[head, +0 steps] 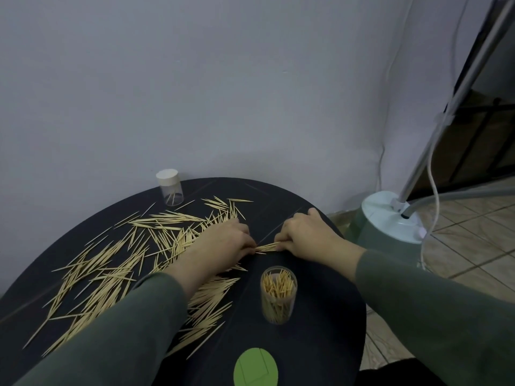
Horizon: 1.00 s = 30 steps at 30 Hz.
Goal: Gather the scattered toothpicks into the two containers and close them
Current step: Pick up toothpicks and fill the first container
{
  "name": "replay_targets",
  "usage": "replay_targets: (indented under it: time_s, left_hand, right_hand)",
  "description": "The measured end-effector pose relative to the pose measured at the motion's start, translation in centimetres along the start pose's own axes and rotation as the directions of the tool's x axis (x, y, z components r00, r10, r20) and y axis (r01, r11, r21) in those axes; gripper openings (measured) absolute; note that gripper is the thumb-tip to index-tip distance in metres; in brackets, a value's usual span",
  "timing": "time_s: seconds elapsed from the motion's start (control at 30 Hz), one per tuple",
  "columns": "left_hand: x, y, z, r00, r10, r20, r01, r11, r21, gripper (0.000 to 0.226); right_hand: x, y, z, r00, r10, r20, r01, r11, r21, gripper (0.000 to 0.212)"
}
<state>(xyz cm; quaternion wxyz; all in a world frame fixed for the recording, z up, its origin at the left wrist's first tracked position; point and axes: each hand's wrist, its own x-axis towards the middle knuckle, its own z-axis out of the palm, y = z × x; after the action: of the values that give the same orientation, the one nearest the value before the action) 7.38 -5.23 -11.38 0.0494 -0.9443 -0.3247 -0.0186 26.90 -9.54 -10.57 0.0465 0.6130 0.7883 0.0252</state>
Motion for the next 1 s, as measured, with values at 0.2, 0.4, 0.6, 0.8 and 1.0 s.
replay_targets:
  time_s: [0.2, 0.4, 0.6, 0.8, 1.0]
  left_hand:
    - [0.1, 0.1, -0.1, 0.999, -0.039, -0.008, 0.039, 0.999, -0.001, 0.029]
    - [0.3, 0.5, -0.3, 0.999, -0.047, 0.019, 0.046, 0.998, 0.041, 0.032]
    - [0.1, 0.1, -0.7, 0.992, -0.122, 0.007, 0.122, 0.992, 0.026, 0.029]
    - [0.1, -0.1, -1.3, 0.972, -0.234, 0.023, 0.234, 0.972, -0.029, 0.025]
    - [0.1, -0.2, -2.0, 0.951, -0.302, 0.068, 0.304, 0.952, -0.023, 0.021]
  right_hand:
    - [0.1, -0.2, 0.2, 1.000, -0.027, 0.002, 0.027, 0.997, -0.070, 0.025]
    - [0.1, -0.6, 0.1, 0.999, -0.043, -0.010, 0.041, 0.990, -0.136, 0.027]
    - [-0.4, -0.7, 0.2, 0.998, -0.014, -0.066, 0.013, 1.000, -0.017, 0.026]
    - [-0.5, -0.5, 0.3, 0.992, 0.084, -0.098, -0.063, 0.979, 0.192, 0.025]
    - [-0.7, -0.2, 0.2, 0.991, 0.110, -0.078, -0.091, 0.972, 0.216, 0.026]
